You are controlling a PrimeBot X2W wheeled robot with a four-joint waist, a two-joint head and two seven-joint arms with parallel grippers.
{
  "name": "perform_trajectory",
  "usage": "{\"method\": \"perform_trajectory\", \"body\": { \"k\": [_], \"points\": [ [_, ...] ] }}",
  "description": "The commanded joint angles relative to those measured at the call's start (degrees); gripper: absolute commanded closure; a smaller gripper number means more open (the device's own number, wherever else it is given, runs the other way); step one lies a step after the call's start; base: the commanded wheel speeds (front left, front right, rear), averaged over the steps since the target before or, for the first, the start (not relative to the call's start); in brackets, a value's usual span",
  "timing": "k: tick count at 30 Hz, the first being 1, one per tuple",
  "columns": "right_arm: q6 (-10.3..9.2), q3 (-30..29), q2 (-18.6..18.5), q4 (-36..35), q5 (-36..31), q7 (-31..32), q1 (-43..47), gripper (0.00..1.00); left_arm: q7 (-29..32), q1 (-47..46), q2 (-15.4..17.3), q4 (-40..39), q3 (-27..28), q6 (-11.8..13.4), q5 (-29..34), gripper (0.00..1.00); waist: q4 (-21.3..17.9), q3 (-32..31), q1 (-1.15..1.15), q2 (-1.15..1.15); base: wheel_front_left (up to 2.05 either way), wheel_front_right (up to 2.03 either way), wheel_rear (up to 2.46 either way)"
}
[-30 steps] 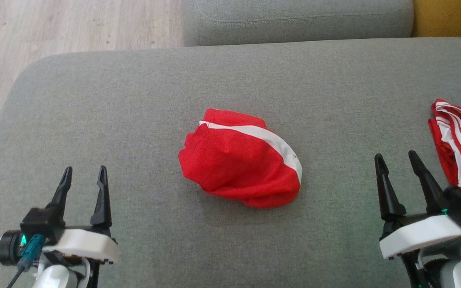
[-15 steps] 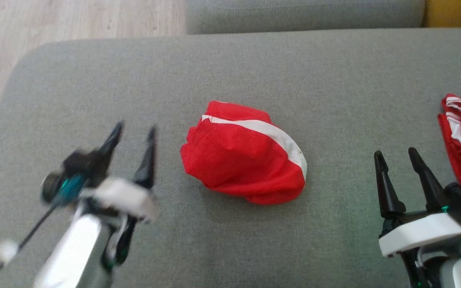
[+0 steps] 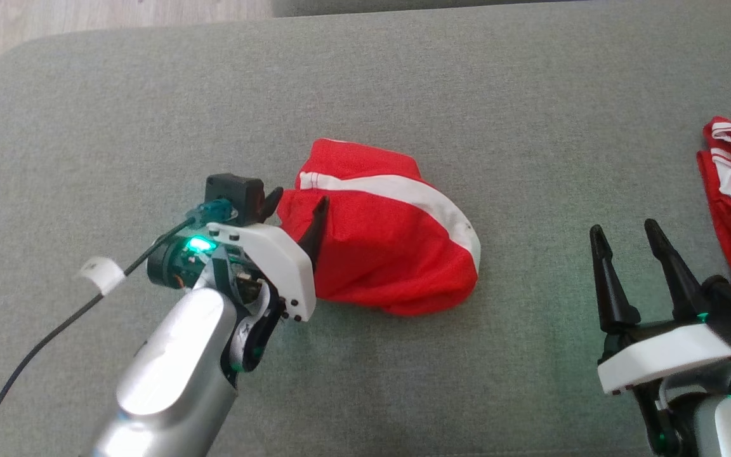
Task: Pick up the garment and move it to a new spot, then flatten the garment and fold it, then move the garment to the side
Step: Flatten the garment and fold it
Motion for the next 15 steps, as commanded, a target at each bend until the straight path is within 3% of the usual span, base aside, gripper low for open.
{"method": "perform_trajectory", "body": {
  "k": [1, 3, 4, 5, 10, 15],
  "points": [
    [-0.04, 1.1, -0.3, -1.9, 0.2, -0.5, -1.8, 0.0, 0.5, -1.7, 0.9, -1.7, 1.5, 0.2, -0.2, 0.0, 0.1, 0.0, -0.01, 0.0, 0.0, 0.0, 0.0],
    [-0.04, 1.0, -0.3, -1.8, 0.2, -0.5, -1.9, 0.0, 1.6, -1.4, 0.8, -1.6, 1.0, -0.2, -0.9, 0.0, 0.4, 0.1, -0.01, 0.0, 0.0, 0.0, 0.0],
    [-0.04, 1.1, -0.3, -1.7, 0.2, -0.4, -2.0, 0.0, 2.2, -1.2, 0.8, -1.7, 0.8, -0.6, -1.4, 0.58, 0.5, 0.0, -0.01, 0.0, 0.0, 0.0, 0.0],
    [-0.04, 1.1, -0.3, -1.7, 0.2, -0.4, -2.1, 0.0, 2.8, -0.9, 0.5, -1.8, 0.7, -1.1, -2.2, 1.0, 0.7, 0.0, -0.01, 0.0, 0.0, 0.0, 0.0],
    [-0.04, 1.2, -0.3, -1.4, 0.5, -0.4, -2.4, 0.0, 6.4, 0.4, 0.4, -2.8, -0.4, -3.1, -5.1, 1.0, 1.2, -0.3, -0.01, 0.0, 0.0, 0.0, 0.0],
    [-0.04, 1.3, -0.3, -1.1, 0.6, -0.5, -2.4, 0.0, 4.1, -0.3, 0.8, -5.0, -0.4, -3.9, -4.4, 1.0, 1.1, -0.6, -0.01, 0.0, 0.0, 0.0, 0.0]
  ]
}}
